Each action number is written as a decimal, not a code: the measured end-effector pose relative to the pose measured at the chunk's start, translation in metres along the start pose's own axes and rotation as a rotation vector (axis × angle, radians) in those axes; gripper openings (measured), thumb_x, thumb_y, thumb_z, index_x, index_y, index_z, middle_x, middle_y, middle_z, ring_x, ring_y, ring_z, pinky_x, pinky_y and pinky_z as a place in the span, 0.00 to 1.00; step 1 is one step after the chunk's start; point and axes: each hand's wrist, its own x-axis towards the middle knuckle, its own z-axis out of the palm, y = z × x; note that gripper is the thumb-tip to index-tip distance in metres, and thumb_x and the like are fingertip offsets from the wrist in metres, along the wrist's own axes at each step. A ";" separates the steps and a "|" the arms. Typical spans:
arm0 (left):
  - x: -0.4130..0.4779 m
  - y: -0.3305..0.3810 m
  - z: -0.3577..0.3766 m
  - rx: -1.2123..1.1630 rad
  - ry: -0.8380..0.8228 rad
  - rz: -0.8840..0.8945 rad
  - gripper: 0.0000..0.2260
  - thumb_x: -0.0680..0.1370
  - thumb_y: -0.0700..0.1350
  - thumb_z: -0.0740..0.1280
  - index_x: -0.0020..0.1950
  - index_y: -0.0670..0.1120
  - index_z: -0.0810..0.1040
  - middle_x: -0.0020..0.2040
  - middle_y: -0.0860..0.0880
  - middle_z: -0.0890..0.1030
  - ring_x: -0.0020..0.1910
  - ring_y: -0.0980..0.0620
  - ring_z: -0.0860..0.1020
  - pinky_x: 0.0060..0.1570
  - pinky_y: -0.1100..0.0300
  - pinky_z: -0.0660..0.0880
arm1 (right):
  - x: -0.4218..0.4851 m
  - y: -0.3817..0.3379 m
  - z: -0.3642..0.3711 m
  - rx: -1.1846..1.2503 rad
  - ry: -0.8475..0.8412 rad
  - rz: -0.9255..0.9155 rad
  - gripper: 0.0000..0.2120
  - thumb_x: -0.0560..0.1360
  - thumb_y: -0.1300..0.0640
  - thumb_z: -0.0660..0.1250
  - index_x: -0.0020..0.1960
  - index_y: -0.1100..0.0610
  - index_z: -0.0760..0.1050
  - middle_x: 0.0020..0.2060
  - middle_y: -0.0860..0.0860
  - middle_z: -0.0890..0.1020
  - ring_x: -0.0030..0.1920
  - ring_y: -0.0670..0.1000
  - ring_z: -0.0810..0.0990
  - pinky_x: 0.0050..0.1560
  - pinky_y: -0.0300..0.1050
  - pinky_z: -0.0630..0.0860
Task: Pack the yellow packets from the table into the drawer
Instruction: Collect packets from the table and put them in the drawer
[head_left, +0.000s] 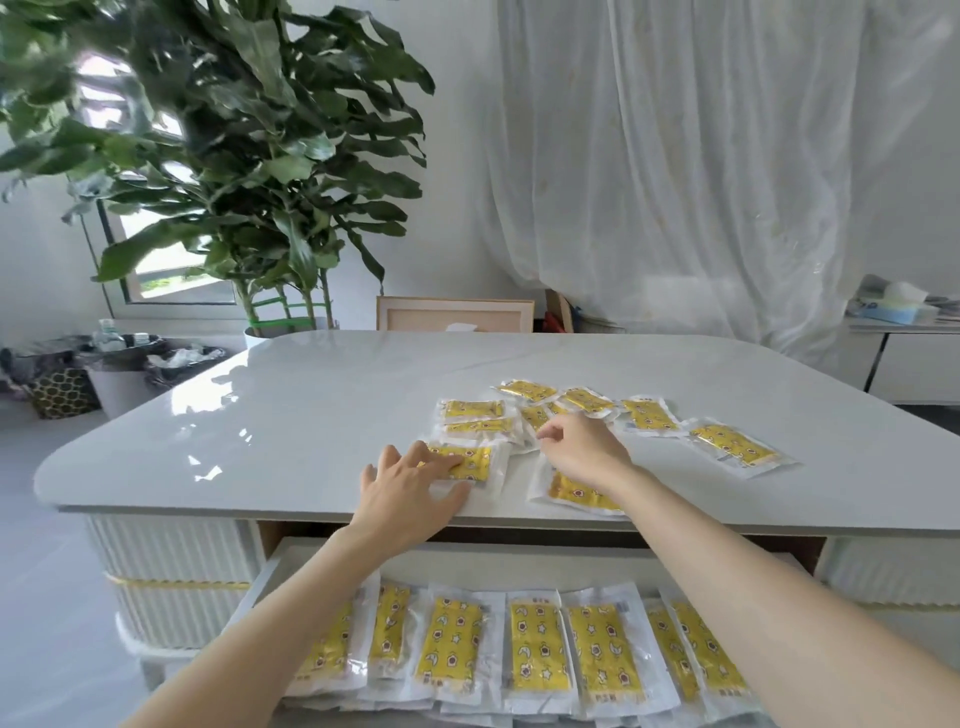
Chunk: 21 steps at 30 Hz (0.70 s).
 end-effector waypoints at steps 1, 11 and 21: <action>-0.003 -0.003 -0.003 -0.011 0.003 0.005 0.19 0.79 0.61 0.52 0.69 0.64 0.67 0.60 0.57 0.69 0.59 0.51 0.64 0.64 0.53 0.62 | 0.001 -0.005 0.002 0.026 -0.008 -0.015 0.14 0.77 0.56 0.58 0.58 0.49 0.78 0.58 0.48 0.80 0.57 0.53 0.78 0.59 0.51 0.74; 0.002 -0.028 -0.020 -0.033 0.035 -0.023 0.15 0.80 0.54 0.56 0.67 0.54 0.68 0.62 0.50 0.69 0.64 0.48 0.64 0.60 0.53 0.66 | 0.030 -0.032 0.028 -0.034 -0.109 -0.191 0.19 0.81 0.57 0.53 0.70 0.51 0.69 0.57 0.51 0.78 0.31 0.45 0.71 0.31 0.41 0.66; 0.019 -0.038 -0.024 -0.083 -0.213 -0.167 0.29 0.75 0.63 0.62 0.73 0.55 0.62 0.66 0.46 0.70 0.66 0.44 0.62 0.65 0.52 0.62 | 0.047 -0.036 0.050 -0.276 -0.207 -0.255 0.24 0.82 0.50 0.50 0.77 0.47 0.56 0.77 0.47 0.58 0.76 0.52 0.58 0.71 0.48 0.60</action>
